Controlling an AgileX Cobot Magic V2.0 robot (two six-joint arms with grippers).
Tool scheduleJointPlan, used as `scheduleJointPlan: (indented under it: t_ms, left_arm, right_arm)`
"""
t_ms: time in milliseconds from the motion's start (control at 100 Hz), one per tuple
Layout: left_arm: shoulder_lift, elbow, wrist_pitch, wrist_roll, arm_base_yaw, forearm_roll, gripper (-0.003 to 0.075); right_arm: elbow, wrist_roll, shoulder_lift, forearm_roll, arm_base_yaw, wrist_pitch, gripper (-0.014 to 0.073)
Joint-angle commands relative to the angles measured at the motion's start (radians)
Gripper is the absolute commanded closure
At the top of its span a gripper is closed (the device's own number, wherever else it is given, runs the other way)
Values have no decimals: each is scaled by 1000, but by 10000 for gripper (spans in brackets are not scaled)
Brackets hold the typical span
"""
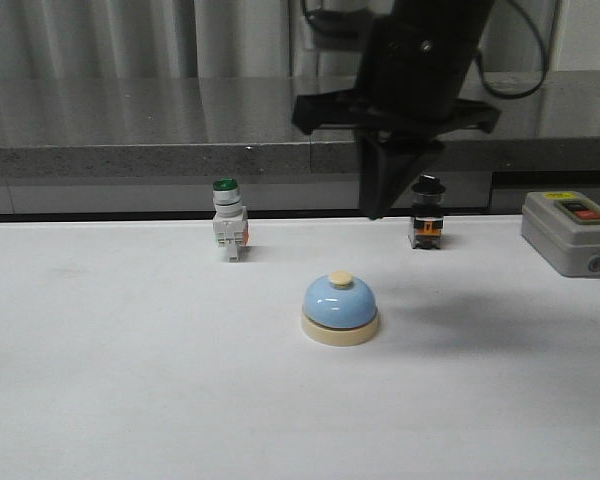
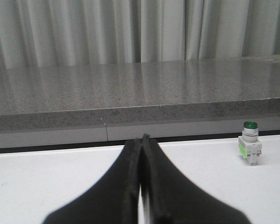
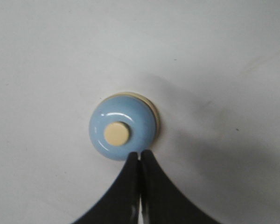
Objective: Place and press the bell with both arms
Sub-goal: 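Raise the right gripper off the bell and withdraw it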
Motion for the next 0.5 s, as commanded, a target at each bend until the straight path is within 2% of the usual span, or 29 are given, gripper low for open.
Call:
scheduleJointPlan:
  t_ms: [0, 490]
  left_arm:
    - [-28, 42, -84, -10, 3, -2, 741]
    - [-28, 42, -84, -10, 3, -2, 741]
  right_arm:
    - [26, -13, -126, 7, -49, -7, 653]
    - [353, -2, -492, 7, -345, -44, 653]
